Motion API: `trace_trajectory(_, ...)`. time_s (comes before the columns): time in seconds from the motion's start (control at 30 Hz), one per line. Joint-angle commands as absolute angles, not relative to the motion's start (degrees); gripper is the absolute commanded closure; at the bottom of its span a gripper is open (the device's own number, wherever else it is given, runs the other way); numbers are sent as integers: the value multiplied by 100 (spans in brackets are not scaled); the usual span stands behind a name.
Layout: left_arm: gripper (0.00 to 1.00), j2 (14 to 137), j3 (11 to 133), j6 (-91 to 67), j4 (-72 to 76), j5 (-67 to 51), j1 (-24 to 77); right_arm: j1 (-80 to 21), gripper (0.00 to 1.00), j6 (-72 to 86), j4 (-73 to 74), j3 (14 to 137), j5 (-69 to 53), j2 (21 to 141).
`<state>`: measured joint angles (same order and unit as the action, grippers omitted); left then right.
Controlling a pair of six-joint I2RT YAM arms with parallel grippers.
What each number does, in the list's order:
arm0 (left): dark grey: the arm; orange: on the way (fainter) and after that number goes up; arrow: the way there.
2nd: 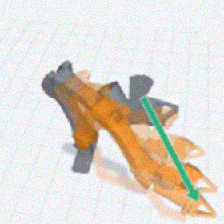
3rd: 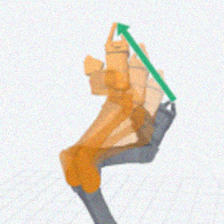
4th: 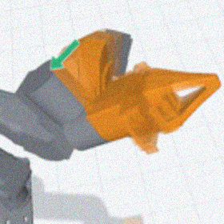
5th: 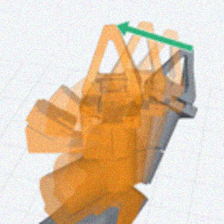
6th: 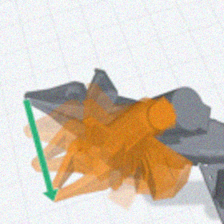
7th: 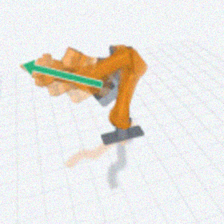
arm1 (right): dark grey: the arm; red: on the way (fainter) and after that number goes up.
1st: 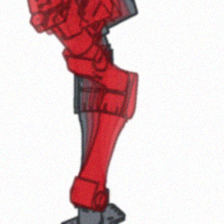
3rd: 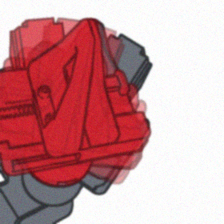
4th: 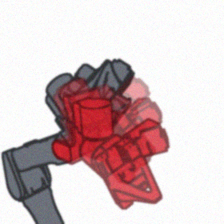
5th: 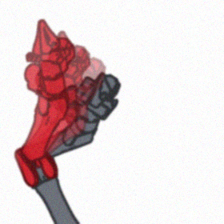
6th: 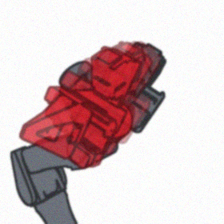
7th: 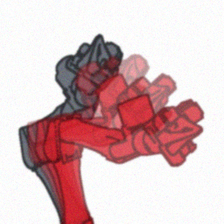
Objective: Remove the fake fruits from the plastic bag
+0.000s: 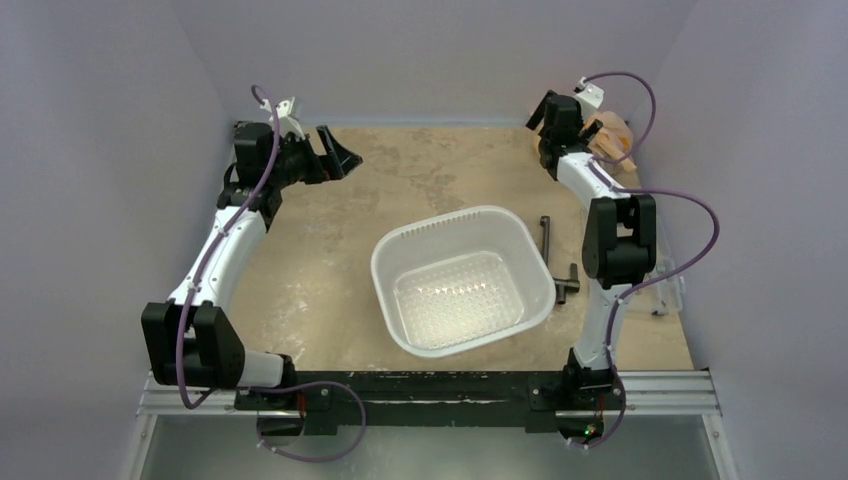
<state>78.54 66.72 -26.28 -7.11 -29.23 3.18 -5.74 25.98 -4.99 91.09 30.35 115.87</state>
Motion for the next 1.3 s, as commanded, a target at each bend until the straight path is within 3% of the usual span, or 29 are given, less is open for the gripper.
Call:
trace_trajectory(0.0,3,7896,6991,-2898,-373,-3322,334,-291,1,2744,-646,9650,3372,11780)
trace_trajectory(0.37,11,8101,7099,-3051,-378,-3544,334,193,1,2624,-51,11301,2965,13006)
trace_trajectory(0.47,12,8148,7122,-3044,-414,-3551,334,194,5,2471,-90,11553,2918,13211)
trace_trajectory(0.73,14,8320,7286,-2989,-661,-3577,334,193,37,2422,61,11949,2760,13550)
trace_trajectory(0.87,14,8326,7295,-2979,-684,-3573,334,178,67,2588,173,11835,2169,13444)
trace_trajectory(0.97,15,8357,7310,-2971,-695,-3582,326,101,82,2633,266,11827,1615,13351)
trace_trajectory(1.13,15,8426,7374,-2955,-794,-3680,313,-225,99,2755,314,11607,1086,13087)
trace_trajectory(1.27,14,8487,7410,-2916,-870,-3735,277,-585,100,2904,164,11211,812,12770)
